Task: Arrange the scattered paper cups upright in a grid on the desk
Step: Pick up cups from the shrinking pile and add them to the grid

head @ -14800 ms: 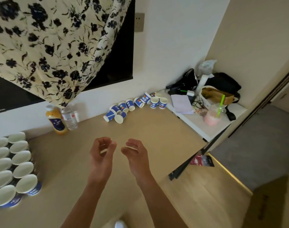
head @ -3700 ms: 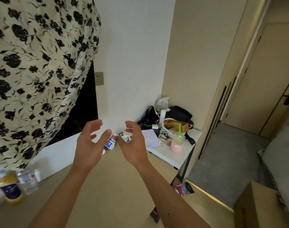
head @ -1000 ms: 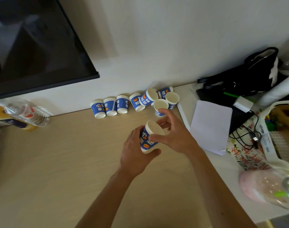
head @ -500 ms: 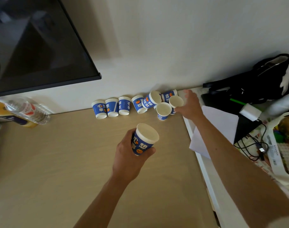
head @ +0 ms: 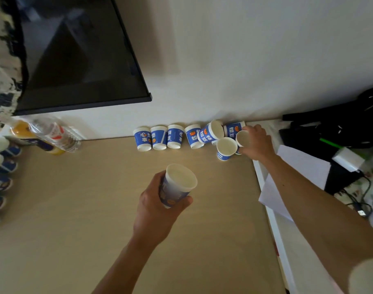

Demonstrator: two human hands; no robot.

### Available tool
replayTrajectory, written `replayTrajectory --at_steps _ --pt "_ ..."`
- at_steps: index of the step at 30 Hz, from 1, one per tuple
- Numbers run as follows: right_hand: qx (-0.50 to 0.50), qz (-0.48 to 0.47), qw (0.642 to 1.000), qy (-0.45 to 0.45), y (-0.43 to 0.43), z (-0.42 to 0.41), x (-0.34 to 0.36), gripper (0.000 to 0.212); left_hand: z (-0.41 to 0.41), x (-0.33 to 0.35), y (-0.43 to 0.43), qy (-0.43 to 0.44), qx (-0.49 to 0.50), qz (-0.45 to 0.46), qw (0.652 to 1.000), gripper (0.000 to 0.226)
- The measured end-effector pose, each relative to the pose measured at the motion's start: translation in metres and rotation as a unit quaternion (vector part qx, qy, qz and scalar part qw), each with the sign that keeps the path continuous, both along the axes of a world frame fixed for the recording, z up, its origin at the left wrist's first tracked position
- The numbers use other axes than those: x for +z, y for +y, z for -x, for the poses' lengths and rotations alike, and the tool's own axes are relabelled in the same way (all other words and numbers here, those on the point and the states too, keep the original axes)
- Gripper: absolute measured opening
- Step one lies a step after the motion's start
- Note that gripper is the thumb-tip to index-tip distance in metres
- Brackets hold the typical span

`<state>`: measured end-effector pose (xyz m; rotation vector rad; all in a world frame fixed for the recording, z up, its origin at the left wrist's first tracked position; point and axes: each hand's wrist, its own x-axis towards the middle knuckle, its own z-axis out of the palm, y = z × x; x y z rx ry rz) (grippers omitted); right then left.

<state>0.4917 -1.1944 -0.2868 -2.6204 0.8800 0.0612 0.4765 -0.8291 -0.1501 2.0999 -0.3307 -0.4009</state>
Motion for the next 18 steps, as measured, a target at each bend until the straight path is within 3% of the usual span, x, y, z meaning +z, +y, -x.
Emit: replayTrajectory --at_steps 9,18 --pt "-0.136 -0.128 0.963 -0.195 0.036 0.046 0.048 0.086 0.009 0.001 0.029 0.007 0.019 0.017 1.000 0.062" --pt "-0.144 -0.250 0.913 -0.289 0.198 0.078 0.087 0.077 0.030 0.011 0.111 0.023 0.089 0.052 0.994 0.062"
